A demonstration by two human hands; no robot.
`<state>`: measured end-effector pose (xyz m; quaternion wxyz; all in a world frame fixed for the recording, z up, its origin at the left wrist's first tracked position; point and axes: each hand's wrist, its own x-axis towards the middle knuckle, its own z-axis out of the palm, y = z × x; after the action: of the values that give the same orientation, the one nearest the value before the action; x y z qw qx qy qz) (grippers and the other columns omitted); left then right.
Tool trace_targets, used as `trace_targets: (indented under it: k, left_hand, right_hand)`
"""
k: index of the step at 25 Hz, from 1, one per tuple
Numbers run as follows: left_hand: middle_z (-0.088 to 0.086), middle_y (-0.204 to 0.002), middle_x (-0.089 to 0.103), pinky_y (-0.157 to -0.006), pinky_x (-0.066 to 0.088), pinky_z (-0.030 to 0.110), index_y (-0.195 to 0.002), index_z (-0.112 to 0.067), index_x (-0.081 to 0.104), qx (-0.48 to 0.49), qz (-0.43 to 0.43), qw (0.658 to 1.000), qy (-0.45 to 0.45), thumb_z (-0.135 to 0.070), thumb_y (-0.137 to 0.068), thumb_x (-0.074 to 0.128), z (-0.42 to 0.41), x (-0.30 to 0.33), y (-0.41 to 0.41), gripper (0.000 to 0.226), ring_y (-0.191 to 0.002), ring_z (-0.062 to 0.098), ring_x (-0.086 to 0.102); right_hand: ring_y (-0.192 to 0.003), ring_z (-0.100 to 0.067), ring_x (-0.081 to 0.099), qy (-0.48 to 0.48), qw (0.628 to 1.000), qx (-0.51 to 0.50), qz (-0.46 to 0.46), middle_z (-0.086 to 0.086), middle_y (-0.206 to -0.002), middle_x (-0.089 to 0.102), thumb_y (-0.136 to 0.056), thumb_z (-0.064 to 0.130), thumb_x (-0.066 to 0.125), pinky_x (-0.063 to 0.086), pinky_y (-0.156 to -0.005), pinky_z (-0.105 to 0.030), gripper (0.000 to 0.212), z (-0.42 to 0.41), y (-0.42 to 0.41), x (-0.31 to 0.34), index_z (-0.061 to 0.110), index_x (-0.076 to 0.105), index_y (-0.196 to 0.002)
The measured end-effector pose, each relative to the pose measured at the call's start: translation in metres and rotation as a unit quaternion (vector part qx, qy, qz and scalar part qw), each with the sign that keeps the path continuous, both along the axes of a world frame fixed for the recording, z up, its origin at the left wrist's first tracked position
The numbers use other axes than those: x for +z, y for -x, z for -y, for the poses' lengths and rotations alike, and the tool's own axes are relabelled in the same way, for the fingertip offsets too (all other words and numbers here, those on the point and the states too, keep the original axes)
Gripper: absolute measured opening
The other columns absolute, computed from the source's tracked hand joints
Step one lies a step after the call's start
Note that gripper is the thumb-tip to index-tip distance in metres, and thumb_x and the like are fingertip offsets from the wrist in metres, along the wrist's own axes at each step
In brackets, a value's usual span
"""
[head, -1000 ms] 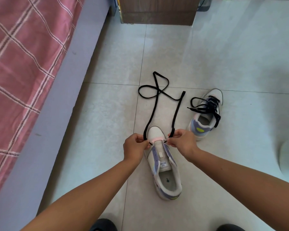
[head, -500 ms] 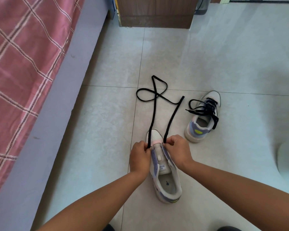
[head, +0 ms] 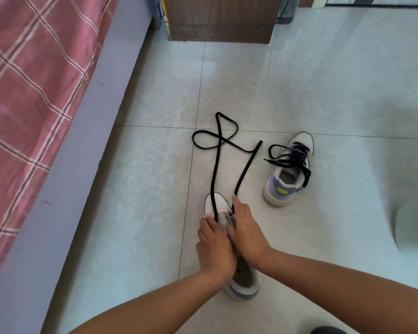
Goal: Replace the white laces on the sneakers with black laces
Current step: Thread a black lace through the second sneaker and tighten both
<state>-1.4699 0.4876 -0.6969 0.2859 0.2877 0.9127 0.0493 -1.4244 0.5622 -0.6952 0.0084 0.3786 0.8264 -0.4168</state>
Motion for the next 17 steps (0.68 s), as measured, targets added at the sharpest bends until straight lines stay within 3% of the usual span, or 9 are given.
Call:
trace_targets:
  k: [2,4,7,11,14,17]
  left_hand:
    - [0.013,-0.148,0.011,-0.097,0.041,0.027,-0.147,0.000,0.001,0.005,0.016,1.000,-0.021,-0.022,-0.095,0.047,0.001,0.000,0.001,0.072,-0.132,0.026,0.026]
    - [0.012,-0.145,0.015,-0.093,0.042,0.025,-0.147,-0.004,0.007,0.005,0.030,0.998,-0.047,-0.017,-0.095,0.047,0.004,0.001,0.008,0.067,-0.131,0.024,0.025]
    - [0.008,-0.138,0.025,-0.086,0.046,0.027,-0.145,-0.009,0.019,0.001,0.057,0.994,-0.094,-0.011,-0.092,0.046,0.013,0.002,0.026,0.060,-0.123,0.021,0.036]
    - [0.004,-0.129,0.038,-0.087,0.049,0.038,-0.138,-0.015,0.035,0.043,0.111,0.973,-0.199,-0.003,-0.088,0.044,0.022,0.001,0.042,0.053,-0.109,0.019,0.051]
    - [0.001,-0.128,0.041,-0.086,0.048,0.031,-0.136,-0.018,0.043,0.021,0.104,0.971,-0.214,-0.001,-0.087,0.044,0.018,-0.003,0.041,0.052,-0.112,0.016,0.048]
    - [0.000,-0.129,0.041,-0.085,0.048,0.031,-0.133,-0.019,0.044,0.058,0.114,0.971,-0.204,-0.004,-0.086,0.049,0.013,-0.006,0.040,0.050,-0.115,0.017,0.046]
  right_hand:
    - [-0.126,-0.025,0.045,0.015,1.000,0.009,0.019,-0.009,-0.148,0.032,-0.096,0.009,0.043,0.037,-0.100,-0.029,0.064,-0.001,-0.001,0.004,0.014,0.010,-0.151]
    - [-0.126,-0.028,0.046,-0.028,0.996,0.052,0.062,-0.013,-0.145,0.038,-0.098,0.013,0.039,0.038,-0.100,-0.032,0.060,-0.002,-0.001,0.006,0.013,0.010,-0.150]
    - [-0.110,-0.030,0.057,-0.082,0.993,0.062,0.062,-0.014,-0.127,0.057,-0.097,0.016,0.041,0.045,-0.088,-0.036,0.047,-0.010,-0.001,0.002,0.010,0.030,-0.142]
    - [-0.107,-0.022,0.061,-0.027,0.999,-0.030,-0.033,-0.007,-0.114,0.066,-0.093,0.010,0.054,0.047,-0.088,-0.029,0.030,-0.018,-0.010,-0.005,0.010,0.053,-0.122]
    - [-0.105,-0.018,0.061,0.016,0.989,-0.135,-0.050,-0.007,-0.112,0.065,-0.091,0.008,0.056,0.048,-0.088,-0.028,0.027,-0.011,-0.005,-0.007,0.010,0.055,-0.118]
    - [-0.108,-0.022,0.059,0.045,0.978,-0.198,-0.049,-0.008,-0.117,0.063,-0.091,0.006,0.052,0.046,-0.088,-0.029,0.034,0.000,0.005,-0.001,0.012,0.051,-0.125]
